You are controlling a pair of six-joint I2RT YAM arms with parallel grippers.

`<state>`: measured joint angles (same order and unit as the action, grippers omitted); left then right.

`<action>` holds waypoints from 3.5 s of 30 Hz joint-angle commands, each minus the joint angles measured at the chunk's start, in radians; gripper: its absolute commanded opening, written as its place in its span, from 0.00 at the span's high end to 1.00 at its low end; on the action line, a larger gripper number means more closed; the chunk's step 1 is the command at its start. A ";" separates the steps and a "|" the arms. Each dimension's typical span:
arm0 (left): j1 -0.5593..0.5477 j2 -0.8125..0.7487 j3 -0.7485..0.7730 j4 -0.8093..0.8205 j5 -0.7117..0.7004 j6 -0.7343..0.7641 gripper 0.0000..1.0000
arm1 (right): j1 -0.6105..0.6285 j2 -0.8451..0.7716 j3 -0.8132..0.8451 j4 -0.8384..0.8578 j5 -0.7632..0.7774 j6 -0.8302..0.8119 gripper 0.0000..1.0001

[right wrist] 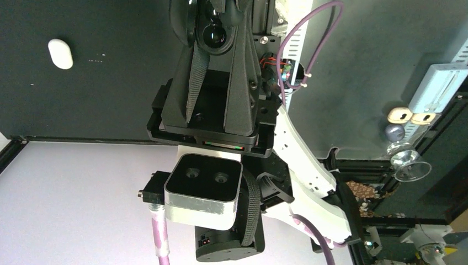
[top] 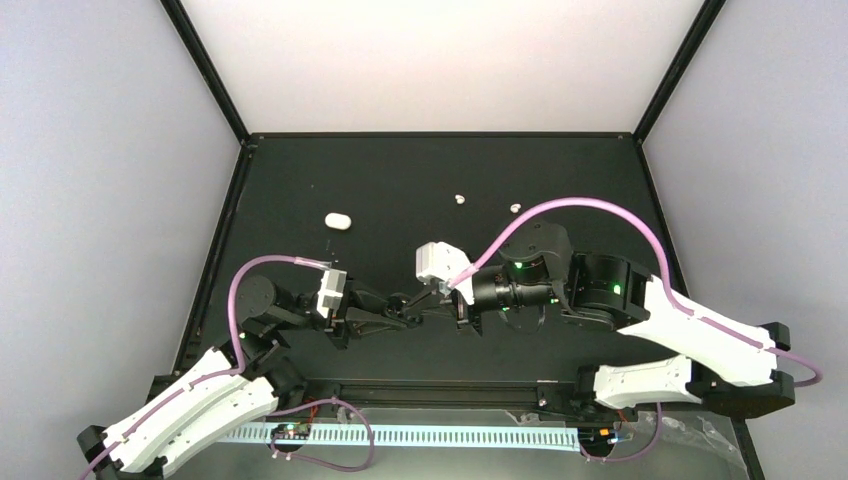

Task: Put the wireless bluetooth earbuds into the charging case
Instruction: Place the earbud in the charging case.

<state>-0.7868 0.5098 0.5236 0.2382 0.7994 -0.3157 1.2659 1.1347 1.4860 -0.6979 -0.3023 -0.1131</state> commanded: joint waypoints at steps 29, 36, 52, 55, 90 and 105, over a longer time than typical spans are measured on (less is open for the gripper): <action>-0.006 -0.021 0.027 -0.012 -0.023 0.027 0.98 | 0.046 0.083 0.030 0.017 0.144 0.002 0.99; -0.006 -0.024 0.027 -0.015 -0.026 0.027 0.98 | 0.046 0.092 0.033 0.009 0.146 -0.001 0.99; -0.007 -0.034 0.027 -0.020 -0.037 0.030 0.98 | 0.056 0.110 0.037 -0.016 0.153 -0.004 0.99; -0.006 -0.037 0.027 -0.022 -0.040 0.030 0.99 | 0.057 0.112 0.037 -0.021 0.159 -0.007 0.99; -0.006 -0.029 0.030 -0.023 -0.043 0.033 0.98 | 0.058 0.103 0.053 -0.017 0.181 0.000 0.85; -0.006 -0.027 0.028 -0.028 -0.045 0.040 0.98 | 0.057 0.060 0.066 -0.001 0.195 0.007 0.79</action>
<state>-0.7868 0.4900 0.5236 0.1913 0.7586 -0.2905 1.3182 1.2324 1.5265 -0.7044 -0.1390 -0.1074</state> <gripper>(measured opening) 0.230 0.203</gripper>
